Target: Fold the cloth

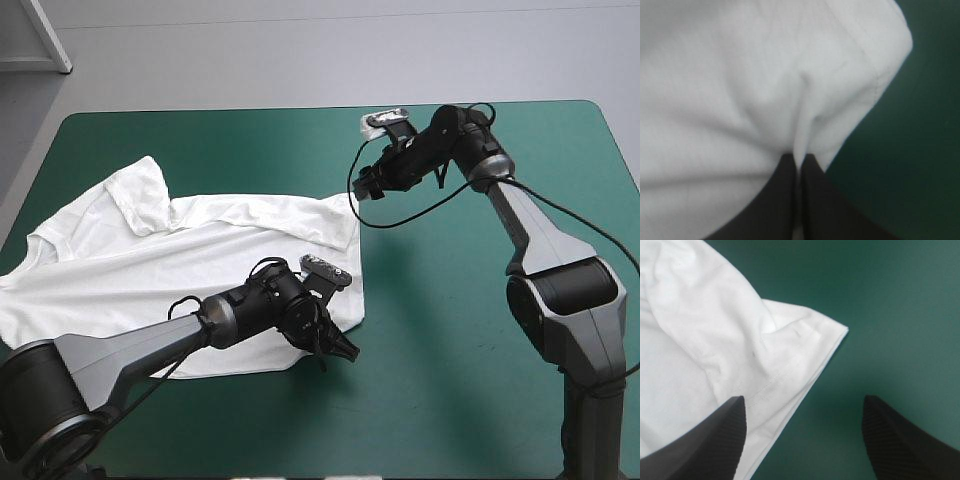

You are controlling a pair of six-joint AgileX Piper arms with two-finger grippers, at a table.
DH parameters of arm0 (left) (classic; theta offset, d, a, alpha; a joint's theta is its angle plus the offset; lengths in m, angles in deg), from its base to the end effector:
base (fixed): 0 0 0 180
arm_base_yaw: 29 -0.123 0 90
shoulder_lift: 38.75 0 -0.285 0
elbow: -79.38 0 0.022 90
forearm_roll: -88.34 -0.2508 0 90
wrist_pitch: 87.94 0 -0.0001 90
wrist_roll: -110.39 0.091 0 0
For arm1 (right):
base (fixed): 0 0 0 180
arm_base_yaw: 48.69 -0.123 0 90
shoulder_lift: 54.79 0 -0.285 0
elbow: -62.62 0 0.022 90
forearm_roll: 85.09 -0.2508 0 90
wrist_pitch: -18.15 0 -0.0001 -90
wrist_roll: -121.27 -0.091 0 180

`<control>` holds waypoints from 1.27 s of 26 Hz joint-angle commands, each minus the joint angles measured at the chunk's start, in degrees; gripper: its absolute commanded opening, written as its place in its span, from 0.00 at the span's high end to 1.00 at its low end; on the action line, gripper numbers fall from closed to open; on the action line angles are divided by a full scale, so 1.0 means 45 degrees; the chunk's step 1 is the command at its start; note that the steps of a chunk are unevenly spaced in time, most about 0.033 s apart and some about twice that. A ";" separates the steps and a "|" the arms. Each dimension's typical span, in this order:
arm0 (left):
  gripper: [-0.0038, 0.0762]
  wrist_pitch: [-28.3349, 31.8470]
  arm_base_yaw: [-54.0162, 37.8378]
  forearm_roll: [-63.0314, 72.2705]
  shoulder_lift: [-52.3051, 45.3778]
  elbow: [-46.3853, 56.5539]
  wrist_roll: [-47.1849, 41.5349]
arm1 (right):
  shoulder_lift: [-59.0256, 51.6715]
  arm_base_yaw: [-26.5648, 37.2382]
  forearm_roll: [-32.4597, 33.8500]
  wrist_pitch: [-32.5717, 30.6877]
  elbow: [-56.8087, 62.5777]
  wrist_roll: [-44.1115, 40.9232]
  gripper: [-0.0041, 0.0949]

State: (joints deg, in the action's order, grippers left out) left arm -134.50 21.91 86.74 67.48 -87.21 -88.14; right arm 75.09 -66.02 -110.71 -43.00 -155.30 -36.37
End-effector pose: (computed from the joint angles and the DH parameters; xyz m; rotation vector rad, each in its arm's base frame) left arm 0.2096 -0.2551 0.2034 0.8393 2.8028 -0.1745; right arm 0.4436 0.1746 0.2817 -0.7311 2.5015 0.5584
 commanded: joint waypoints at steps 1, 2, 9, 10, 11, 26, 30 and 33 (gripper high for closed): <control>0.96 -0.0505 0.0395 0.1591 0.0131 0.0279 -0.0303 | -0.0213 -0.0577 -0.0460 0.0269 -0.0480 0.0457 0.36; 0.96 -0.0531 0.0395 0.1626 0.0131 0.0279 -0.0303 | -0.0089 -0.0736 -0.0383 0.0344 -0.0480 0.0482 0.37; 0.96 -0.1126 0.0395 0.1619 0.0131 0.0279 -0.0303 | 0.0751 -0.1510 0.0962 0.1244 -0.0500 -0.0161 0.39; 0.96 -0.1146 0.0395 0.1619 0.0131 0.0279 -0.0303 | 0.0834 -0.1592 0.1206 0.1300 -0.0500 -0.0195 0.39; 0.96 -0.1199 0.0408 0.1619 0.0131 0.0279 -0.0303 | 0.0856 -0.1617 0.1376 0.1360 -0.0474 -0.0306 0.39; 0.96 -0.0834 0.0561 0.0916 -0.0681 0.0227 -0.0328 | 0.0811 -0.0769 0.2554 0.2061 -0.2142 -0.1488 0.98; 0.96 -0.2925 0.0500 -0.2958 -0.3197 -0.1507 -0.1880 | -0.0513 0.0832 0.2505 0.0343 -0.5108 -0.2457 0.98; 0.96 -0.5775 0.0500 -0.5910 -0.4124 -0.4019 -0.1969 | -0.1399 0.1622 0.2122 -0.0342 -0.6926 -0.2982 0.98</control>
State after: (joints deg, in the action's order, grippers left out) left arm -150.78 23.88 69.12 53.37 -97.80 -95.68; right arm 76.18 -61.65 -100.90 -46.80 -179.60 -47.85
